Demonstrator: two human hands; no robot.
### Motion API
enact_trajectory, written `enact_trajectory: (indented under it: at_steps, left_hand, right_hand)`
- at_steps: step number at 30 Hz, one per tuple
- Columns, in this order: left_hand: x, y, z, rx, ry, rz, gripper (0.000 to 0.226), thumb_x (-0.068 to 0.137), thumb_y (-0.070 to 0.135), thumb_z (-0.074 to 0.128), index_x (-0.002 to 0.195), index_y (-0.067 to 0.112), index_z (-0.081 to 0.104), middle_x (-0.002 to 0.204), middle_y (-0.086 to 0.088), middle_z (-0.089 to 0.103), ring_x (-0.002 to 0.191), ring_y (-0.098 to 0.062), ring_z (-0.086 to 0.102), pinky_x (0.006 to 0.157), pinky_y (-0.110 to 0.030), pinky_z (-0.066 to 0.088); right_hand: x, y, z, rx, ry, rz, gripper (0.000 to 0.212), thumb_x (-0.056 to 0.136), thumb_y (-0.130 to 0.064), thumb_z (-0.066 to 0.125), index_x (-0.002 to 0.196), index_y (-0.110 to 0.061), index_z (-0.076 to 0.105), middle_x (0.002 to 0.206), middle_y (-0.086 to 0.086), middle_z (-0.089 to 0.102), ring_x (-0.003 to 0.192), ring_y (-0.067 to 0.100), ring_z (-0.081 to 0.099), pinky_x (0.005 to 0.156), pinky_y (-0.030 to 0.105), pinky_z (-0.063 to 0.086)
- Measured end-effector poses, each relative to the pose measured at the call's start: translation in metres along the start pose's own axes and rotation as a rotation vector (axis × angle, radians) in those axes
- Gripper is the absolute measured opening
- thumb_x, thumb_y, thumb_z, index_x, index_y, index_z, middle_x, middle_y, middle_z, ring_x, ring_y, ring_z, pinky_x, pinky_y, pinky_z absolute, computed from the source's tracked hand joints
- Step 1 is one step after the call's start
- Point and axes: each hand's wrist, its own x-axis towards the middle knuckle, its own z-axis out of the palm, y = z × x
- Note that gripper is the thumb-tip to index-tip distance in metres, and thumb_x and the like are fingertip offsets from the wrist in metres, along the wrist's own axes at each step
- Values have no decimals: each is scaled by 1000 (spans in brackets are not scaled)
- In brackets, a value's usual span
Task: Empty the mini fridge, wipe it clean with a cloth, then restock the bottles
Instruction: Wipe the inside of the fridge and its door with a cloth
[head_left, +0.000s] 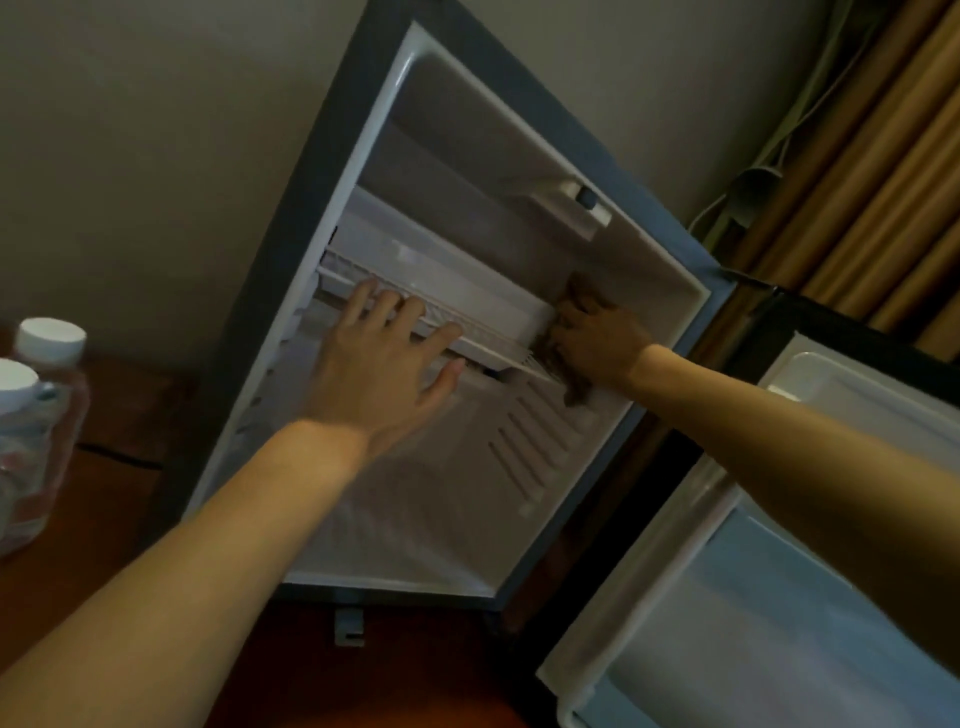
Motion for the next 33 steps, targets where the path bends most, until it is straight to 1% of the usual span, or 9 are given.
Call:
enact_trajectory:
  at_steps: [3, 6, 9, 12, 15, 20, 25, 29, 33]
  left_hand:
    - [-1, -1, 1, -7, 7, 0, 50, 100, 50, 41, 131, 22, 68, 121, -16, 63, 112, -37, 55, 115, -53, 29]
    - [1, 1, -2, 8, -33, -16, 52, 99, 49, 38, 133, 22, 66, 124, -17, 61, 116, -39, 52, 117, -53, 26]
    - [4, 3, -8, 13, -69, -45, 56, 97, 49, 32, 133, 23, 66, 126, -17, 61, 118, -40, 51, 116, -51, 23]
    - [5, 6, -14, 14, -99, -65, 60, 95, 50, 27, 134, 25, 65, 129, -15, 61, 120, -38, 49, 116, -49, 21]
    - [5, 7, -14, 28, -113, -66, 61, 96, 51, 25, 135, 26, 64, 131, -14, 60, 122, -36, 48, 116, -49, 22]
    - [3, 2, -7, 16, -87, -31, 54, 97, 49, 34, 131, 22, 67, 123, -15, 62, 116, -36, 52, 113, -51, 28]
    - [0, -2, -2, 17, -31, -13, 49, 99, 47, 40, 133, 23, 65, 125, -15, 61, 118, -36, 51, 114, -52, 28]
    - [1, 1, -5, 15, -43, -25, 52, 98, 47, 36, 134, 23, 64, 127, -16, 61, 119, -37, 51, 114, -52, 28]
    - [3, 3, -9, 19, -69, -42, 55, 97, 48, 33, 132, 21, 67, 127, -18, 61, 118, -39, 51, 114, -54, 28]
  right_hand:
    - [1, -6, -18, 21, 55, -7, 38, 58, -33, 92, 87, -12, 78, 109, 18, 69, 104, 45, 64, 94, 55, 50]
    - [-16, -5, -35, 5, -65, 7, 53, 81, -46, 73, 124, -16, 65, 143, 14, 49, 137, 43, 37, 106, 49, 40]
    - [-50, 4, -40, 93, 53, -40, 25, 80, -36, 66, 90, -16, 75, 102, 15, 66, 104, 45, 61, 69, 46, 55]
    - [-83, 10, -44, 81, 93, -20, 23, 88, -33, 60, 104, -22, 73, 113, 10, 63, 105, 40, 62, 53, 38, 50]
    - [-86, 8, -49, 62, 88, 28, 28, 94, -34, 56, 118, -24, 67, 128, 8, 57, 115, 37, 57, 61, 39, 51]
    - [-34, 4, -15, 130, 26, 6, 35, 87, -29, 47, 95, -10, 75, 107, 20, 66, 106, 45, 61, 86, 52, 54]
    - [-3, -16, -17, 167, 61, 147, 34, 97, -22, 52, 129, -13, 61, 138, 15, 50, 126, 35, 47, 99, 49, 46]
    - [-8, -7, -15, 104, -97, 12, 65, 85, -56, 61, 135, -15, 54, 144, 18, 42, 134, 42, 36, 115, 55, 27]
    - [-61, 0, -32, 108, 48, 21, 36, 90, -37, 49, 104, -10, 68, 112, 24, 61, 98, 45, 60, 72, 50, 56]
